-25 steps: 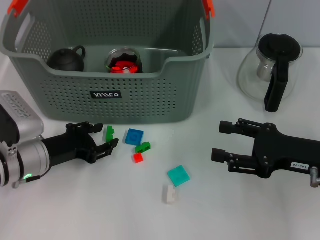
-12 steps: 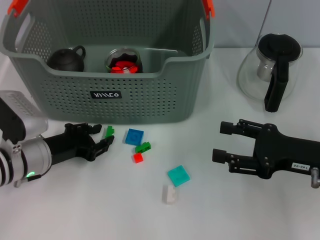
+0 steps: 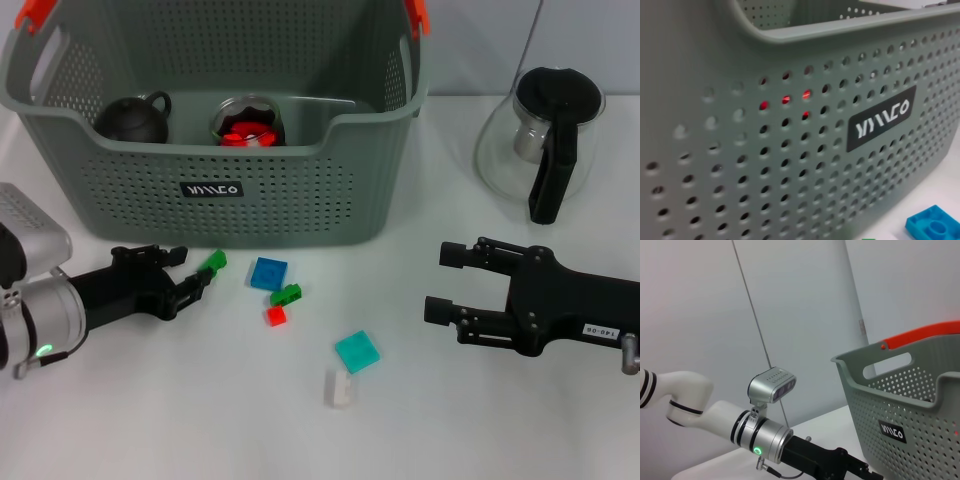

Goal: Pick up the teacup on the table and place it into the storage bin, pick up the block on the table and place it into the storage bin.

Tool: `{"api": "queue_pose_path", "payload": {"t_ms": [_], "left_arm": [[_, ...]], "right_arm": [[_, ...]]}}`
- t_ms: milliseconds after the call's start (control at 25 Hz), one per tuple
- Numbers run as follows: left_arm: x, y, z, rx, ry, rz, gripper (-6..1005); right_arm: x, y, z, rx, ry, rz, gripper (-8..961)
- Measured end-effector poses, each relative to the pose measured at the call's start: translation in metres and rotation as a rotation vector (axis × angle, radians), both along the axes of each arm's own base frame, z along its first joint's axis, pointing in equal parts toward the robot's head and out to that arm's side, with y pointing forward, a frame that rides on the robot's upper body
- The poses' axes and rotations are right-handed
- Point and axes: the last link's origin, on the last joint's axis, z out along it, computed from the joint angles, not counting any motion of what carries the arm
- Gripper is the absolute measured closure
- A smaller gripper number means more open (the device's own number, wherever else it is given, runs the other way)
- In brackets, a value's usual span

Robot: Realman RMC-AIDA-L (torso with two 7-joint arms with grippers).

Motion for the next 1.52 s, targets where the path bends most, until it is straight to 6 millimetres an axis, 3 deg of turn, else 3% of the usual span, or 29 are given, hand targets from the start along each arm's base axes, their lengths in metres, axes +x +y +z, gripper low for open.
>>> {"api": "queue_pose_path", "payload": {"t_ms": [1080, 1280, 1520], "left_arm": [[0.0075, 0.0038, -0.0098, -0.032, 0.001, -0.016, 576], [0.0079, 0.0037, -0.0099, -0.033, -0.001, -0.017, 790], [0.0063, 0.0023, -0.0058, -0.033, -0.024, 0.004, 892]], "right_arm": [[0.0012, -0.0011, 0.0000, -0.003, 0.002, -0.008, 131], [0.0012, -0.0012, -0.0001, -0.004, 0.002, -0.008, 131], [0.0005, -0.0020, 0.0002, -0.007, 0.006, -0.003, 131]]}}
